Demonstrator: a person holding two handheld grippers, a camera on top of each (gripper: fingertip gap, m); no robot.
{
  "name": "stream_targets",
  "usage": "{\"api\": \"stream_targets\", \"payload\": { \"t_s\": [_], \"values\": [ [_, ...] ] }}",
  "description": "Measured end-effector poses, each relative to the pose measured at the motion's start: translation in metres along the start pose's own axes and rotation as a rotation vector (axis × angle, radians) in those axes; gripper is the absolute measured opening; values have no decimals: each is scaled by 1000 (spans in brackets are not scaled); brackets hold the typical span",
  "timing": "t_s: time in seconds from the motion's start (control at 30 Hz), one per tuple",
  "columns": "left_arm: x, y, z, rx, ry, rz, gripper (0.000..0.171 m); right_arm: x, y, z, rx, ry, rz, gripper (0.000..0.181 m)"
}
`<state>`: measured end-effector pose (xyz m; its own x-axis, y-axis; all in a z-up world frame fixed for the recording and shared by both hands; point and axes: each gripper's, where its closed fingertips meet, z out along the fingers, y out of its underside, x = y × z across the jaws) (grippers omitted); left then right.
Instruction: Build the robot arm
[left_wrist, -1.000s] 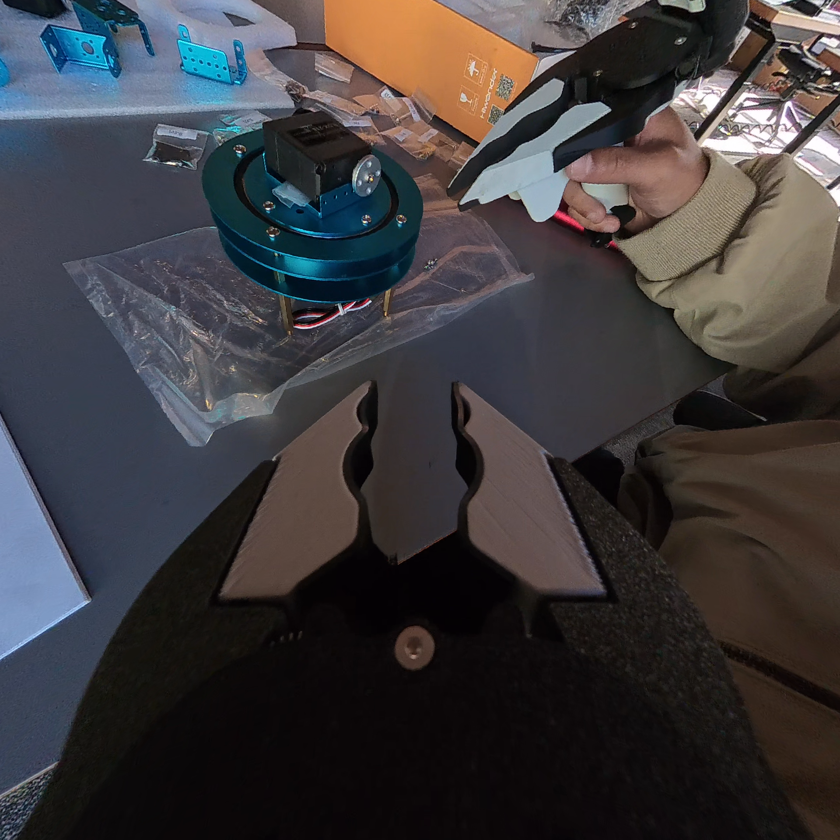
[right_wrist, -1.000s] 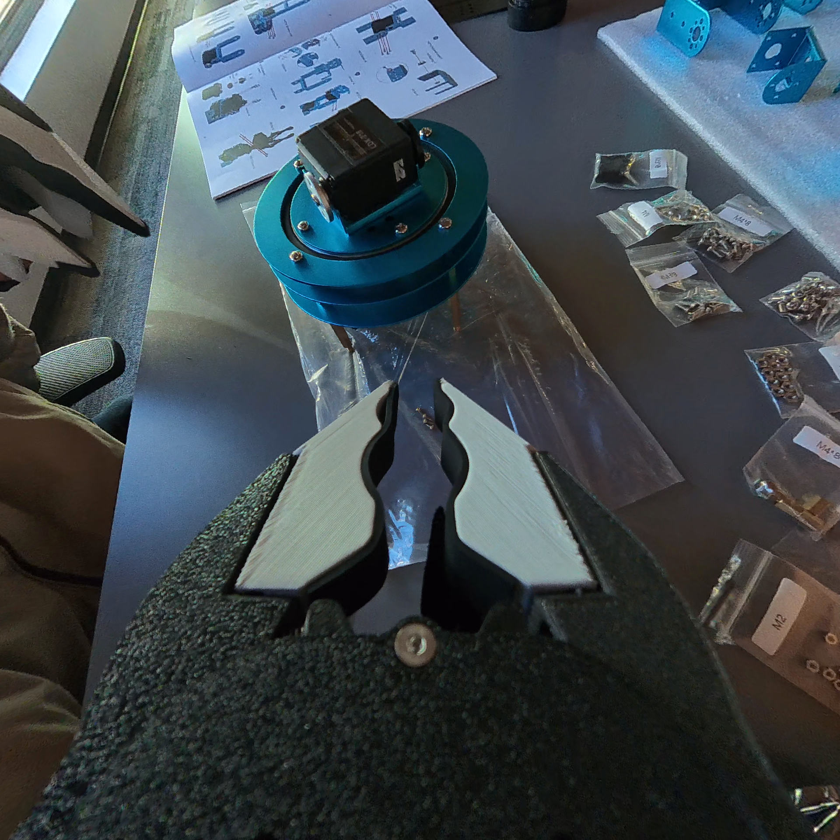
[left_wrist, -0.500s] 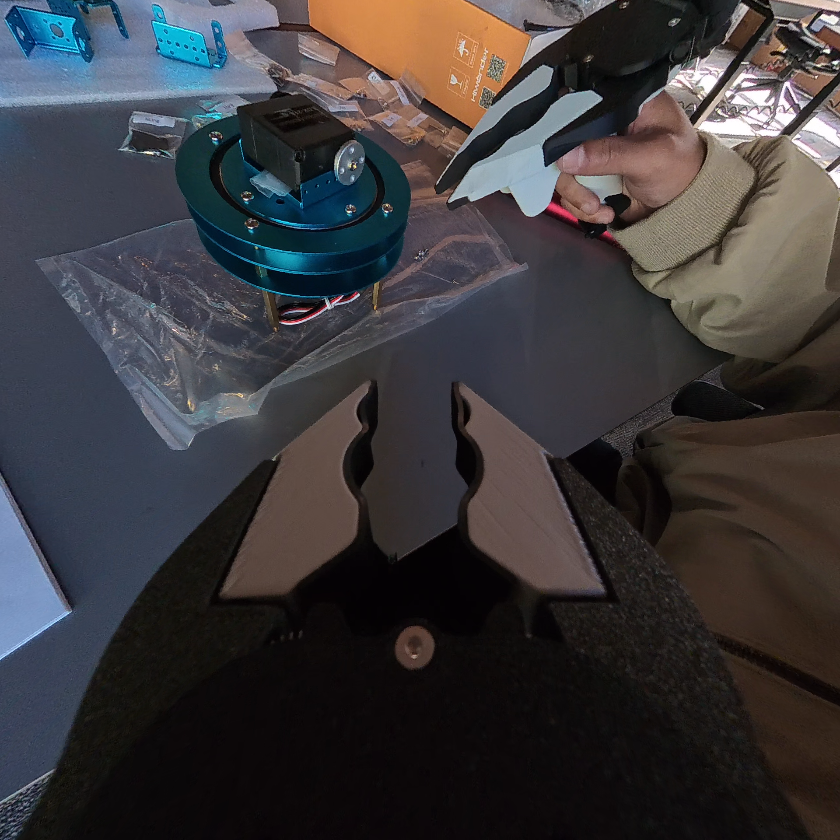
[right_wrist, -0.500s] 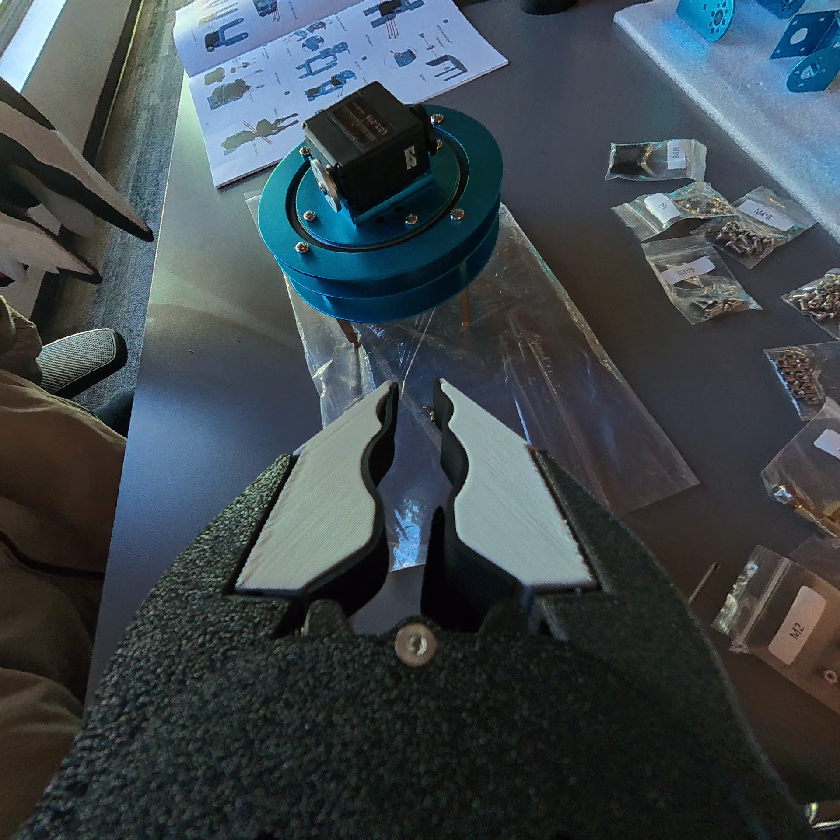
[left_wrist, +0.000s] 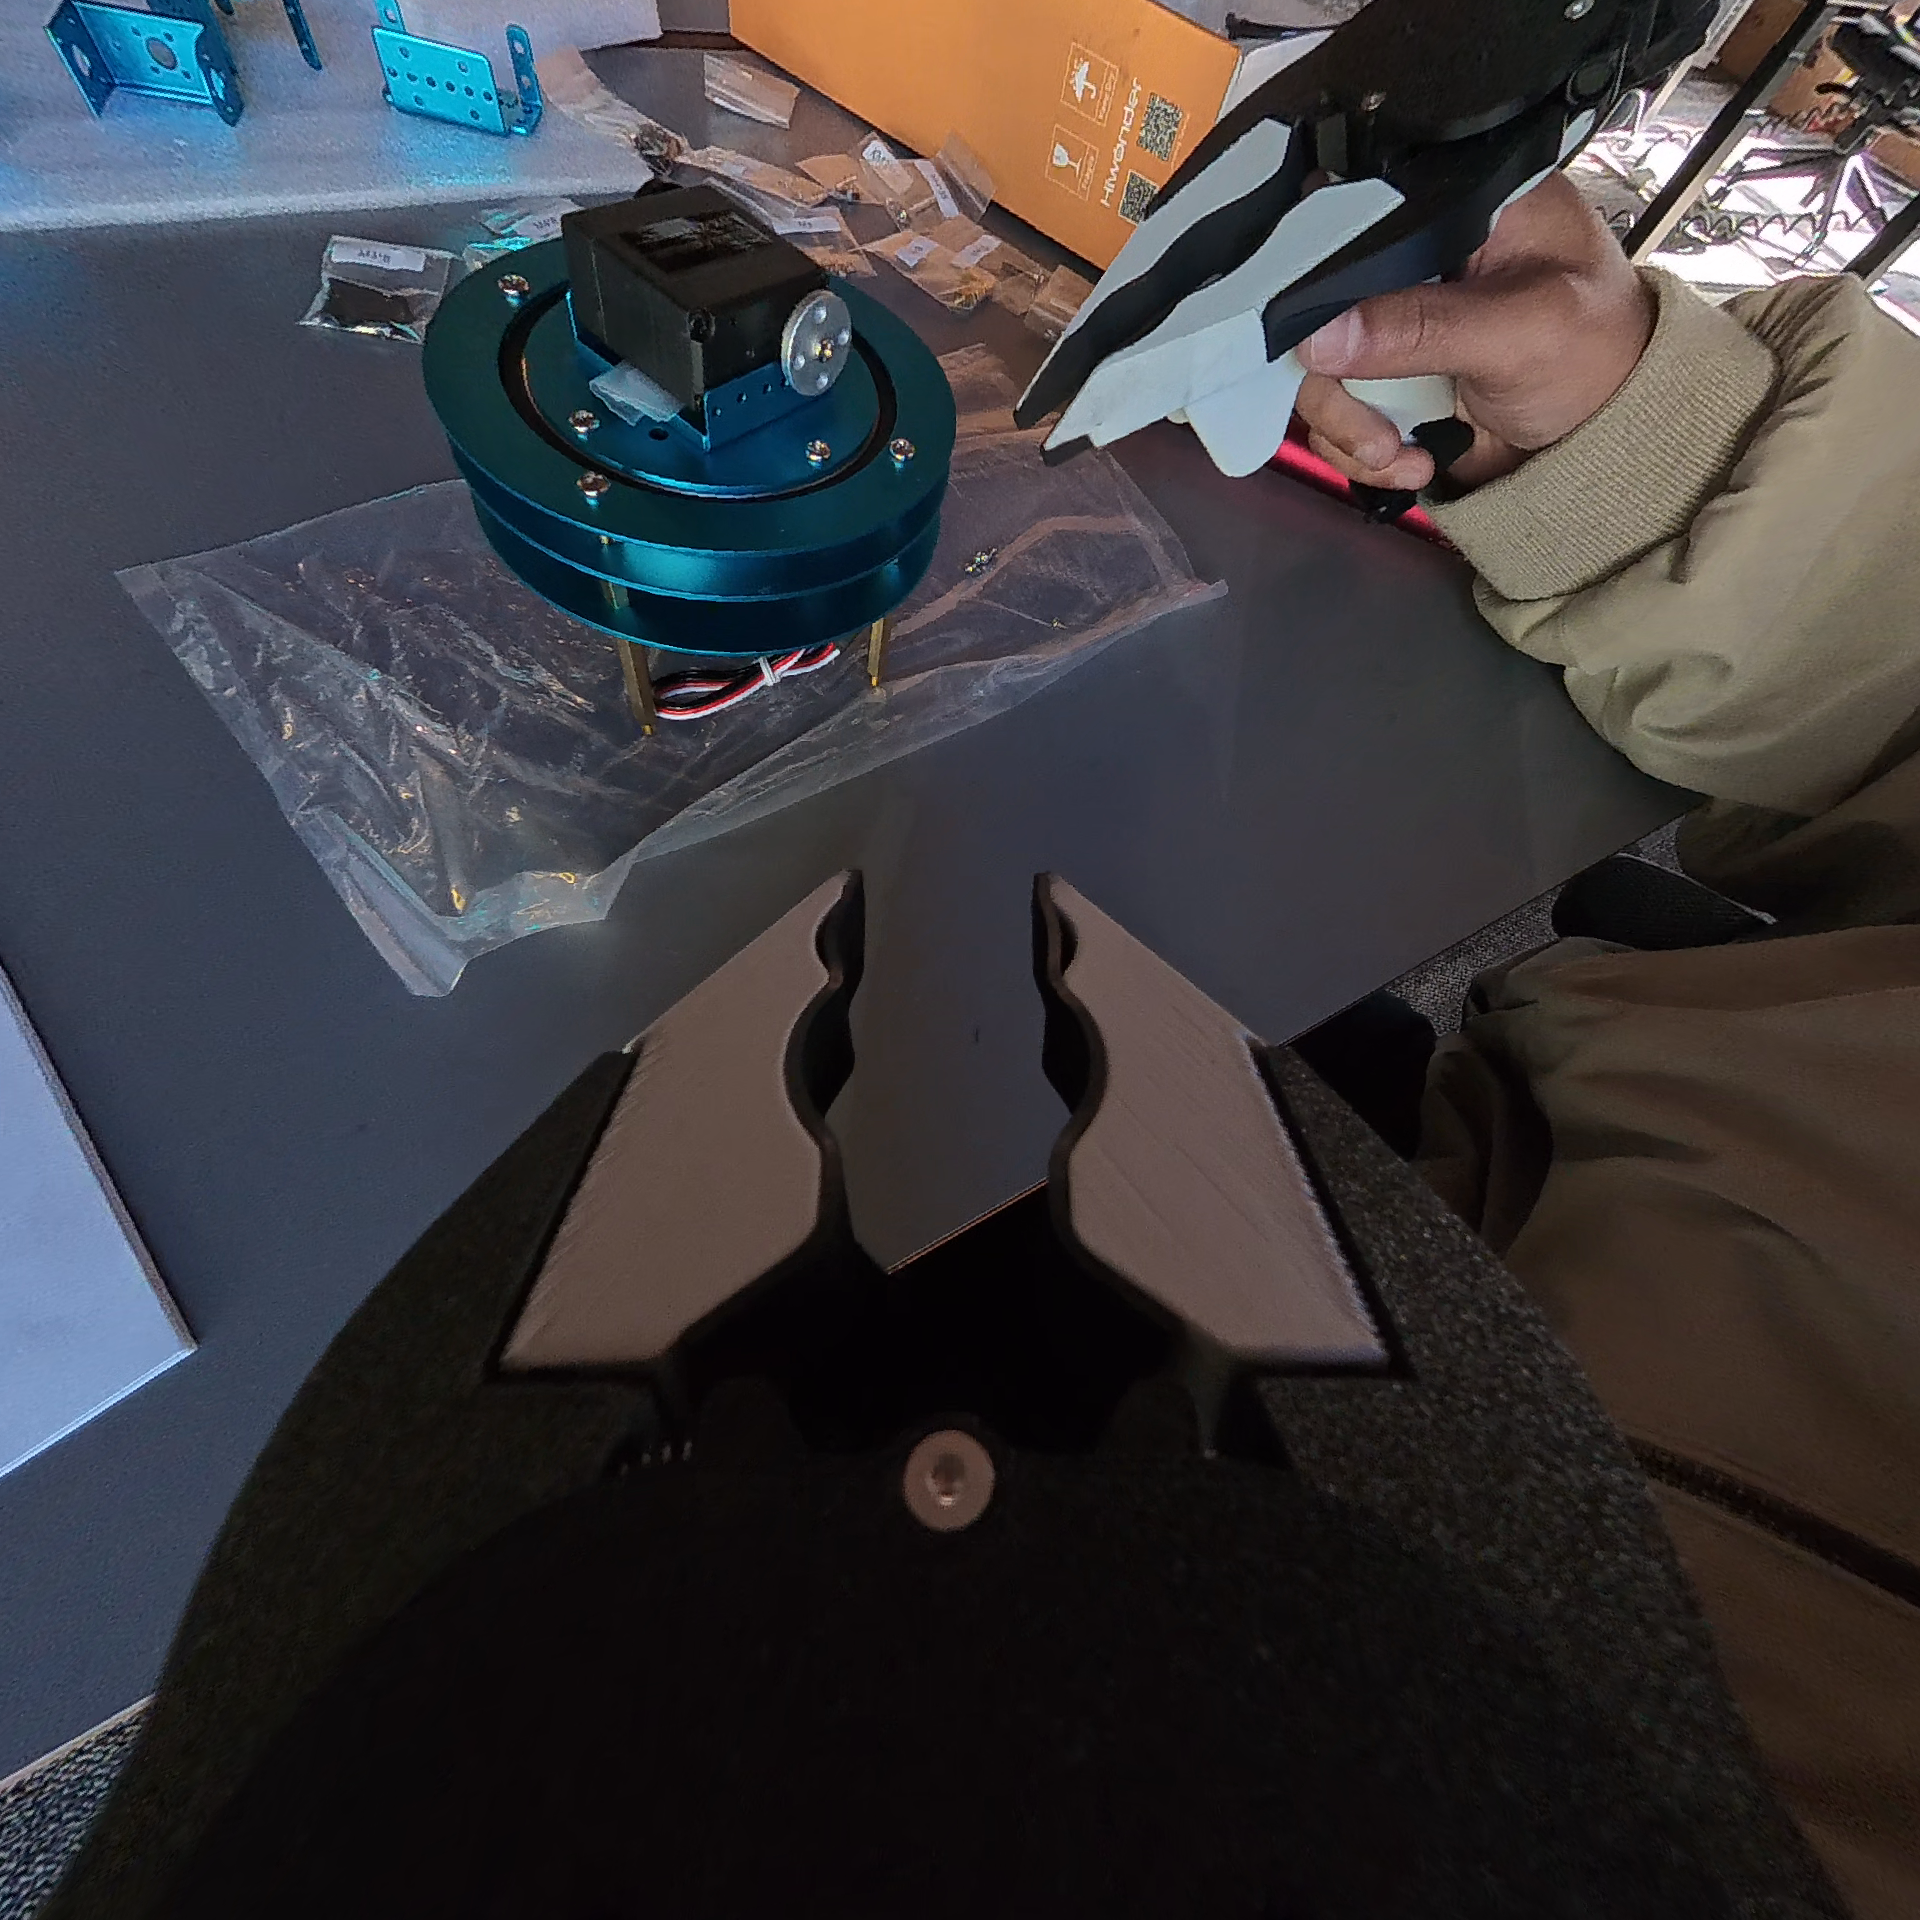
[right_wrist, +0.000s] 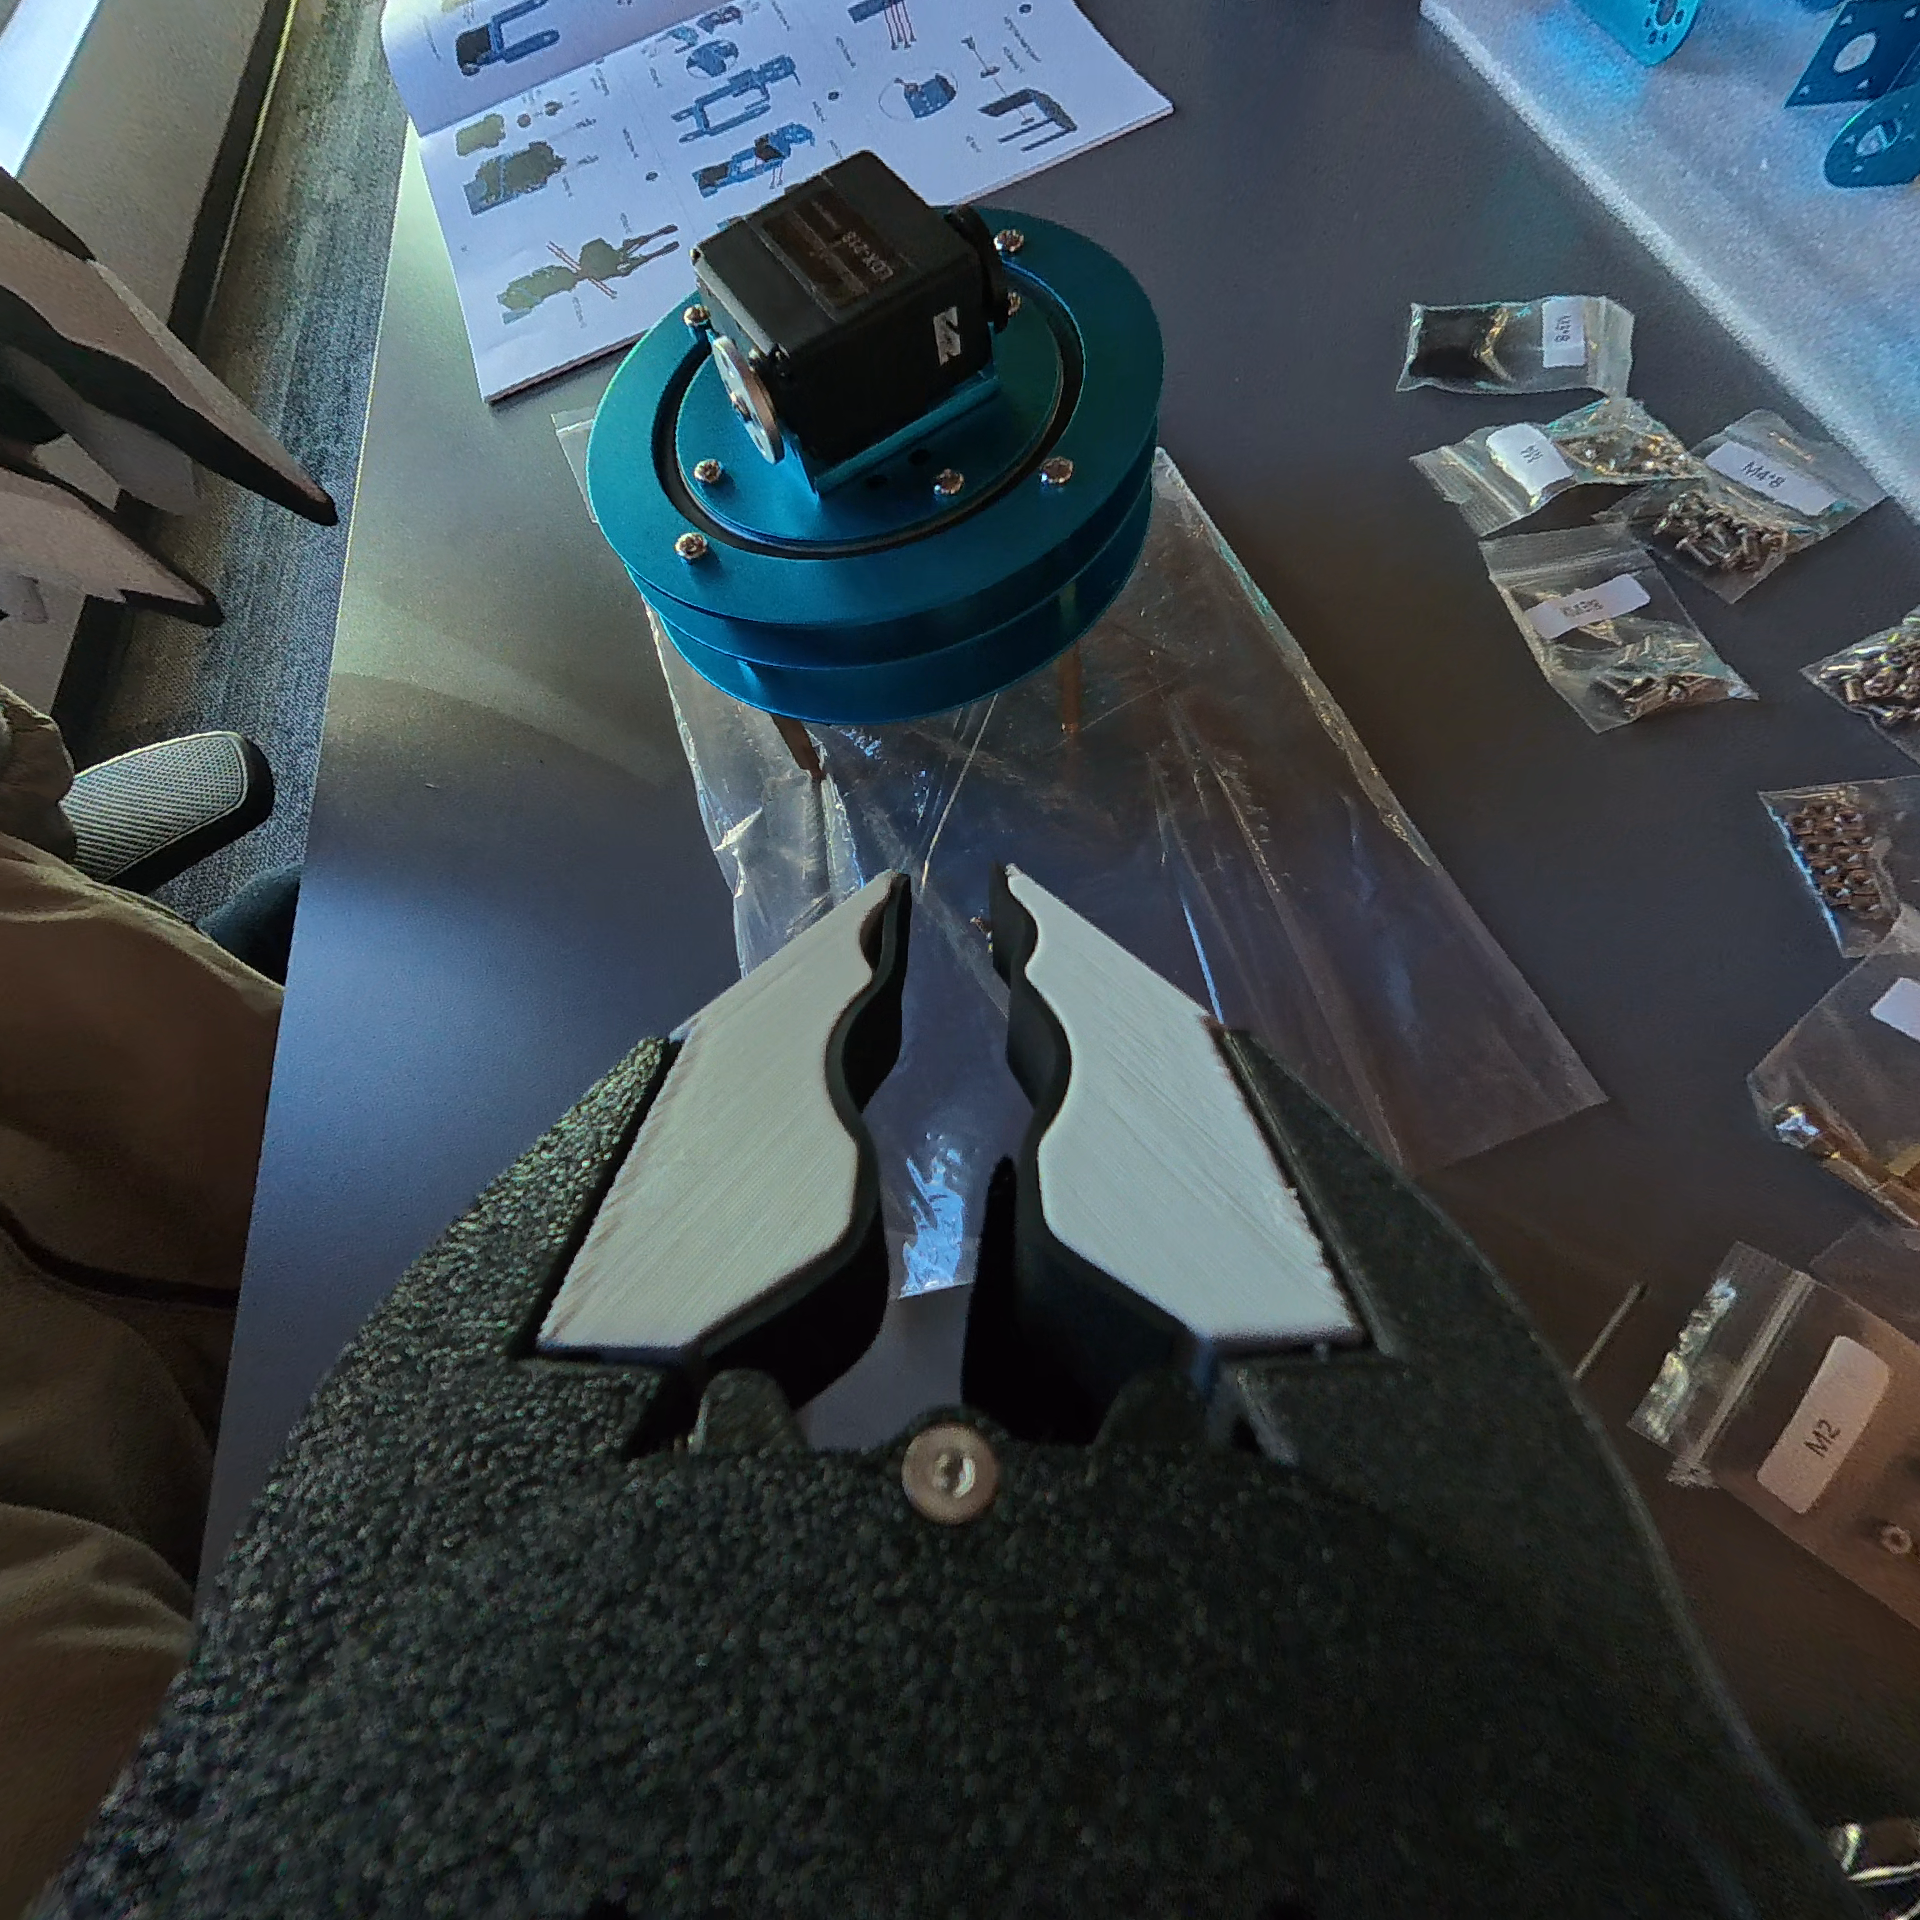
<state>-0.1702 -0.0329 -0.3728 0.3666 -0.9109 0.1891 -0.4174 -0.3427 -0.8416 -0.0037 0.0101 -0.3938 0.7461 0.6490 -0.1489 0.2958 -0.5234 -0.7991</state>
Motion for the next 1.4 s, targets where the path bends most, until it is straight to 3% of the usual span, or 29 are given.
{"api": "stream_targets", "payload": {
  "t_s": [0.1,0.43,0.93,1.1,1.27,1.4],
  "values": [
    [-2,0,0,-4,-8,-1,31,-3,2,-2,-40,-15,-8,16],
    [-13,0,1,-10,-21,-13,31,-17,38,15,-414,-81,-83,17],
    [-8,2,5,-21,-14,0,31,-28,48,21,-444,-76,-161,1],
    [4,-2,14,12,37,18,31,-32,34,14,-302,-145,-131,0],
    [27,-20,29,155,98,109,31,-70,-24,0,93,-425,69,0],
    [40,-24,41,213,64,192,31,-104,-51,-2,230,-580,124,0]
  ]
}}
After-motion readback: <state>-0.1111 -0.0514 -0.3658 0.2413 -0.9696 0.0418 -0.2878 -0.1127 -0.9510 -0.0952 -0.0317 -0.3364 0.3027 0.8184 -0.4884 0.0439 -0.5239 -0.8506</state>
